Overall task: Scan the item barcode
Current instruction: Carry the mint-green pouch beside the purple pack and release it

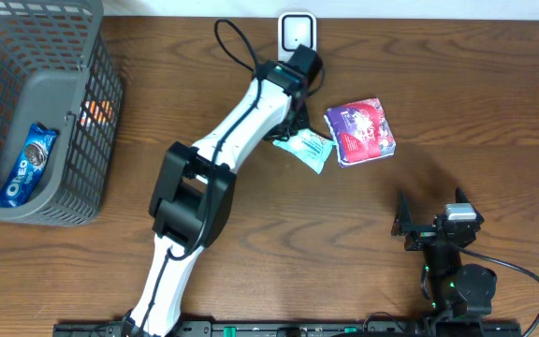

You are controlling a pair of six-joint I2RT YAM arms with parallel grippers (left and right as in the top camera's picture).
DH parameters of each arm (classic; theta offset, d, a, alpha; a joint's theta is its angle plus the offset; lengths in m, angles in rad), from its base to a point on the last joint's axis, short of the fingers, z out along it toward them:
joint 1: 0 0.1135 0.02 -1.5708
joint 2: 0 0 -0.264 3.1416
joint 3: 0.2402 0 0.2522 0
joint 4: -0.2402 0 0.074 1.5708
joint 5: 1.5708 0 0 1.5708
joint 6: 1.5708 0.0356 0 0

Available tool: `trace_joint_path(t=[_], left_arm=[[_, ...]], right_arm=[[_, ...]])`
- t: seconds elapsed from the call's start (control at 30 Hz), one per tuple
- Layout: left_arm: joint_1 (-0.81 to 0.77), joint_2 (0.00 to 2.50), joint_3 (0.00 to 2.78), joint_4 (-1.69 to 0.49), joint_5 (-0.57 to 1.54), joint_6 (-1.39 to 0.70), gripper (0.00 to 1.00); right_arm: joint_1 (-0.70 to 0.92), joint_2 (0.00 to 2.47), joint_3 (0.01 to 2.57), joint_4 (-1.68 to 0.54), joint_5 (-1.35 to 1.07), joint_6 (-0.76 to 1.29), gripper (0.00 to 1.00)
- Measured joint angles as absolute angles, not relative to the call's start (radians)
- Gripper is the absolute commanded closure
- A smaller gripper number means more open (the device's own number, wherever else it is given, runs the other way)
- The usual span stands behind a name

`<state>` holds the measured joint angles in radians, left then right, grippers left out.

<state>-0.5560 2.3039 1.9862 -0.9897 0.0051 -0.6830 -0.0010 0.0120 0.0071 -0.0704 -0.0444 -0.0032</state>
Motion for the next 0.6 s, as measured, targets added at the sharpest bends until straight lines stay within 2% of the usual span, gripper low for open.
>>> trace_joint_path(t=[0.27,0.6], left_arm=[[-0.615,2.308,1.967,-0.902,0.021,-0.707,0.92],[-0.612,2.355,1.967,-0.872,0.020,-0.701,0.92]], right_arm=[[-0.001,0.012,0.007,-0.070,-0.044,-0.003,0.01],[-0.001,0.012,0.007,-0.070,-0.044,-0.003,0.01]])
